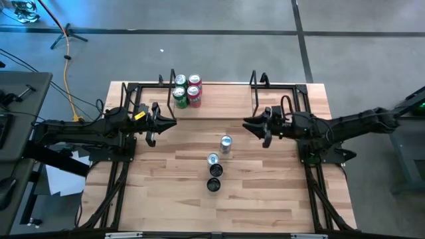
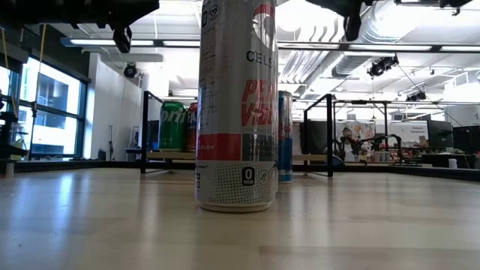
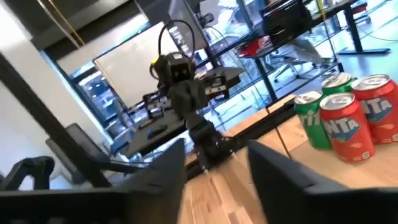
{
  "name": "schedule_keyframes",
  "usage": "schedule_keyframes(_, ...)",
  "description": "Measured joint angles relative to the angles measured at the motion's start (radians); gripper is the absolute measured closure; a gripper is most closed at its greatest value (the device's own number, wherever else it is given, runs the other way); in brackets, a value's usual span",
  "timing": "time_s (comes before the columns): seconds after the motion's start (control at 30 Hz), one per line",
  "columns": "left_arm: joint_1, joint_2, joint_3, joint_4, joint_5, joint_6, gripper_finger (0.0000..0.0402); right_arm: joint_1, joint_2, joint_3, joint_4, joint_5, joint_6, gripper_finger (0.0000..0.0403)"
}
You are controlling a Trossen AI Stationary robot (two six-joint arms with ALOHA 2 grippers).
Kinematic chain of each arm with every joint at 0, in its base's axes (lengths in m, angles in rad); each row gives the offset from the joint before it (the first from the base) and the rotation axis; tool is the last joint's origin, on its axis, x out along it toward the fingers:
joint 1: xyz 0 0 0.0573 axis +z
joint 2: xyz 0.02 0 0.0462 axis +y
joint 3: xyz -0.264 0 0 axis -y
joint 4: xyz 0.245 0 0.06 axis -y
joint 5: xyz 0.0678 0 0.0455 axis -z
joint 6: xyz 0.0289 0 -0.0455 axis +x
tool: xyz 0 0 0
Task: Place canned beverage on shelf
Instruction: Put the top blue soda can on the shelf
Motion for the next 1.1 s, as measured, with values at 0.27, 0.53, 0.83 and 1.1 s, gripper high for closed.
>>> schedule_keyframes(0.27,0.000,0.000,0.000,0.000,0.000,-0.026,0.0401,-0.030,0.145,0.130,-0.165,0.003,0.064,0.0076)
schedule_keyframes(0.53,0.000,0.000,0.000,-0.001,0.000,-0.026,0.0401,-0.083,0.267,0.350,-0.417,-0.109,0.055,0.0026)
schedule_keyframes(0.83,0.000,0.000,0.000,-0.008,0.000,-0.025,0.0401,-0.106,0.487,0.688,-0.841,-0.162,-0.284,0.0025)
schedule_keyframes(1.1,0.000,0.000,0.000,-0.009,0.000,-0.026,0.0401,-0.106,0.632,0.770,-0.929,-0.167,-0.310,0.0025)
